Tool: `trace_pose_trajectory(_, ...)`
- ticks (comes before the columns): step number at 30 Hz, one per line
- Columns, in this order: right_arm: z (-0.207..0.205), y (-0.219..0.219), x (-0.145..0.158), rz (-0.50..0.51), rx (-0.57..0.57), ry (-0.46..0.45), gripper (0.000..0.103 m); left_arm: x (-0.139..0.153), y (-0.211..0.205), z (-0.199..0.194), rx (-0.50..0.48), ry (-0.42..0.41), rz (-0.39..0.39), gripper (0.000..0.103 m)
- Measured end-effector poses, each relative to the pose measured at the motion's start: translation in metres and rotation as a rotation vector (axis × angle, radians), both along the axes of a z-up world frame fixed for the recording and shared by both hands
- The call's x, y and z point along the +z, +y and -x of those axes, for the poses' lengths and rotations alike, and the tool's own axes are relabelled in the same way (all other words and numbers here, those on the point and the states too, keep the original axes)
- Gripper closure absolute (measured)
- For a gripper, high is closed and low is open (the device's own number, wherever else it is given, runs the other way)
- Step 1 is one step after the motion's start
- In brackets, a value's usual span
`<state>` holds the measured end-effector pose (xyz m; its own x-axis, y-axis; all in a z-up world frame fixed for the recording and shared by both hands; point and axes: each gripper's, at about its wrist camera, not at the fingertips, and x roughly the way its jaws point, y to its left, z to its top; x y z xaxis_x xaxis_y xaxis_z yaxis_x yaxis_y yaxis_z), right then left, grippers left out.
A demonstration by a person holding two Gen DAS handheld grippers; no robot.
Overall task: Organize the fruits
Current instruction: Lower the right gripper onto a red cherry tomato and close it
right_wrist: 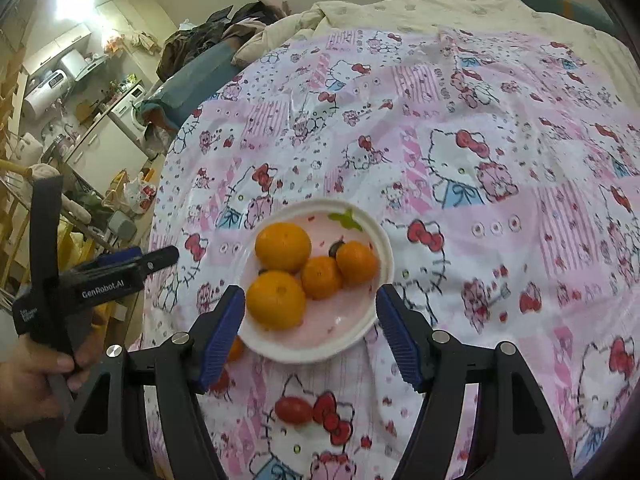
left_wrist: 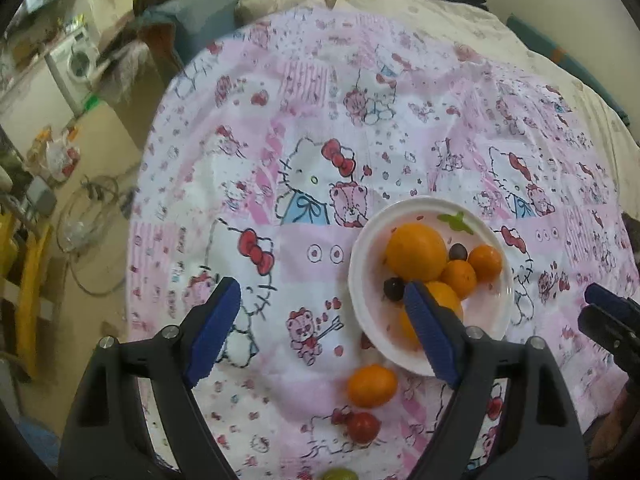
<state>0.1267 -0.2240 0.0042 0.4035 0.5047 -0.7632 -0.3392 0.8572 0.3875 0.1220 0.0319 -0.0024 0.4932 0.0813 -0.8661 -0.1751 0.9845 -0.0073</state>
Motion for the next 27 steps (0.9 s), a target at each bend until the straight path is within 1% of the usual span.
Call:
trace_pose_trajectory(5,0.019,-0.005,-0.002,-0.009,-0.010,0.026,0.032,0.005,-0.003,0.020,-0.010,0.007,0.012,0.021)
trace_pose_trajectory(11,0.034,-0.011,-0.010,-0.013,-0.029,0.066,0.032,0.011,-0.006,0.045,-0.004,-0.023,-0.016,0.021)
trace_pose_trajectory(16,0.039,-0.012,-0.021,-0.019,-0.036,0.110,0.032,0.008,-0.008,0.059,-0.006,-0.011,0.007,0.021)
trace_pose_trajectory(19,0.040,-0.012,-0.030,-0.022,-0.034,0.147,0.032,0.007,-0.007,0.065,0.008,-0.008,0.018,0.021)
trace_pose_trajectory(23,0.040,-0.009,-0.049,-0.027,-0.022,0.222,0.032,0.004,-0.003,0.071,0.027,-0.011,0.045,0.021)
trace_pose_trajectory(25,0.040,-0.003,-0.057,-0.015,-0.002,0.247,0.032,0.001,-0.001,0.071,0.039,-0.006,0.052,0.021)
trace_pose_trajectory(27,0.040,0.007,-0.065,0.021,0.027,0.262,0.032,0.000,0.002,0.069,0.052,0.002,0.056,0.021)
